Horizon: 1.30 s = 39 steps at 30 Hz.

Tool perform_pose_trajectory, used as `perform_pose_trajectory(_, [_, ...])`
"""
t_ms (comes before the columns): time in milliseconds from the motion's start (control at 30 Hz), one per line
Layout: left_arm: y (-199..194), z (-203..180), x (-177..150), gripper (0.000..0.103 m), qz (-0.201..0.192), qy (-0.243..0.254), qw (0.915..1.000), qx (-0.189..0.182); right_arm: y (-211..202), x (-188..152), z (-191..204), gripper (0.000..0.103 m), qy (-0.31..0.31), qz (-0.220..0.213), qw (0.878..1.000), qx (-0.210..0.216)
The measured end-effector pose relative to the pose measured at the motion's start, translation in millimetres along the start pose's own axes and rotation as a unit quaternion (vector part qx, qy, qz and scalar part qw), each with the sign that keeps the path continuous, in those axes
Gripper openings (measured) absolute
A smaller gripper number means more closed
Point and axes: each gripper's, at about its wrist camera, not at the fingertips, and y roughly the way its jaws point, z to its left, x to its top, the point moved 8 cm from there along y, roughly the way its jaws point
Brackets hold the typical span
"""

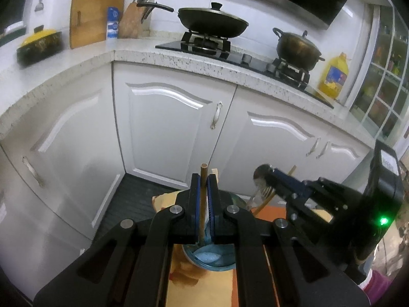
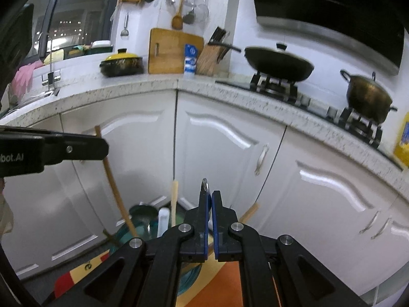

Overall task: Organize utensils
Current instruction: 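Lower the chopstick into the cup and open the left tool while the right tool releases the spoon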

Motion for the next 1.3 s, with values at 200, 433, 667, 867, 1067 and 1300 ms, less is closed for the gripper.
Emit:
perform_pose_trajectory(200, [10, 0, -10, 0.004, 0.014, -0.009, 0.9999, 0.002, 7, -23, 4, 0.003, 0.013, 0.029, 0.999, 0.024])
perform_pose_trajectory(433, [12, 1, -14, 0.004, 0.016, -0.009, 0.9997, 0.018, 3, -26, -8, 0.006, 0.077, 0.04, 0.994, 0.06])
perform_pose_trajectory(667, [13, 4, -17, 0.017, 0.025, -0.019, 0.9993, 0.018, -5, -24, -8, 0.01, 0.088, 0.038, 0.993, 0.067])
perform_pose_trajectory(867, [10, 2, -19, 0.047, 0.024, -0.016, 0.9994, 0.018, -11, -28, -3, 0.017, 0.085, 0.037, 0.993, 0.067])
perform_pose_trajectory(1067, [4, 5, -20, 0.047, 0.015, -0.022, 0.9993, 0.025, -16, -30, -4, 0.018, 0.091, 0.038, 0.993, 0.067])
perform_pose_trajectory(1300, [-3, 4, -19, 0.051, 0.005, -0.015, 0.999, 0.042, -23, -35, -4, 0.022, 0.094, 0.037, 0.993, 0.067])
